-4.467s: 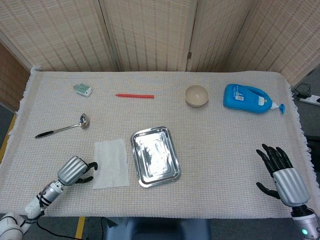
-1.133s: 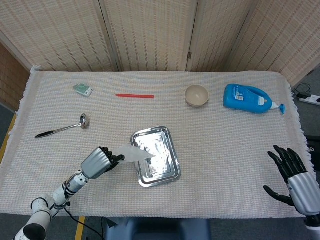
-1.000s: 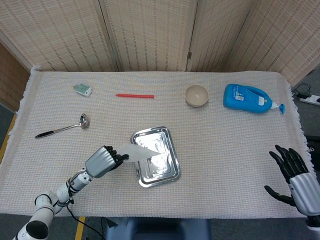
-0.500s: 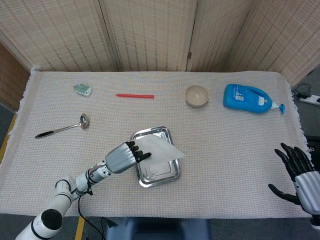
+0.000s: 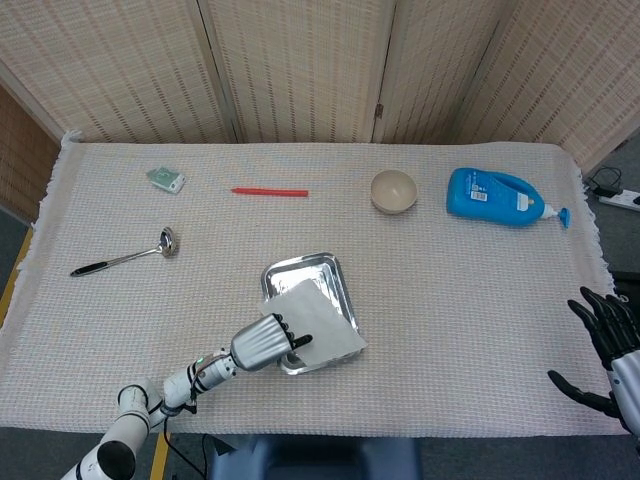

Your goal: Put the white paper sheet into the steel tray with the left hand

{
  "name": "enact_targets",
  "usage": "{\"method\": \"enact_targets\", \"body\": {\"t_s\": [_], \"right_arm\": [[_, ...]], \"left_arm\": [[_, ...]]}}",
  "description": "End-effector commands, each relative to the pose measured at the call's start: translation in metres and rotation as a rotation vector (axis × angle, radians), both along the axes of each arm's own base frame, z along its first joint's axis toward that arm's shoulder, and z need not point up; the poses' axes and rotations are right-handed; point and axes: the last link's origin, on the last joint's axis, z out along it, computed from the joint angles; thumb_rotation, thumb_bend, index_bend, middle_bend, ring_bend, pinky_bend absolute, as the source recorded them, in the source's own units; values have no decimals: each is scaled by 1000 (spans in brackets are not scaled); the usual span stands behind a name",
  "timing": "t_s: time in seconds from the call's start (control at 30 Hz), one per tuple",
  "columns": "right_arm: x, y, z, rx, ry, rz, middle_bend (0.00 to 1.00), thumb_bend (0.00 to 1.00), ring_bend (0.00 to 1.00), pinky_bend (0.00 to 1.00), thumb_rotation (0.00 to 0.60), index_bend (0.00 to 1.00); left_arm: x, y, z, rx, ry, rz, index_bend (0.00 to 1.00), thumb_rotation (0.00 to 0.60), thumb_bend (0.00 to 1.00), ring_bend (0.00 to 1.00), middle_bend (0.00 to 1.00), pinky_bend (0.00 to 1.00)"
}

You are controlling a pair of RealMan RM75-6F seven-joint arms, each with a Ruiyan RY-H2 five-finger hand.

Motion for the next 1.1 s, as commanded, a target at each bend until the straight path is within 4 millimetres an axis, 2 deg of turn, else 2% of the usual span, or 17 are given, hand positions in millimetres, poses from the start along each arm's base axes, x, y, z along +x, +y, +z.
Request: {"method": "enact_targets", "body": {"t_s": [0.03, 0.2, 0.33, 0.57, 0.73, 1.1], "right_arm": [[-1, -1, 1, -2, -5, -3, 0, 238, 0, 0, 600, 0], [-1, -1, 2, -13, -1, -11, 0, 238, 0, 0, 600, 0], [0, 0, 2, -12, -3, -9, 0, 238, 0, 0, 600, 0], [-1, -1, 1, -7, 2, -13, 0, 237, 0, 0, 600, 0], [-1, -2, 0, -6, 5, -15, 0, 238, 0, 0, 600, 0], [0, -3, -4, 2, 18, -17, 0, 238, 0, 0, 600, 0]], "left_arm": [[1, -1, -5, -10, 6, 16, 433, 600, 613, 1000, 1000, 1000], [-2, 4, -12, -26, 32, 67, 217, 600, 384, 1000, 1000, 1000], [0, 10, -15, -13, 40, 105, 173, 600, 293, 1000, 1000, 1000], [4, 22, -14, 7, 52, 130, 167, 600, 284, 1000, 1000, 1000], [-1, 28, -7, 38, 47, 156, 167, 600, 285, 1000, 1000, 1000], [-10, 27, 9, 78, 44, 117, 194, 600, 285, 1000, 1000, 1000]]}}
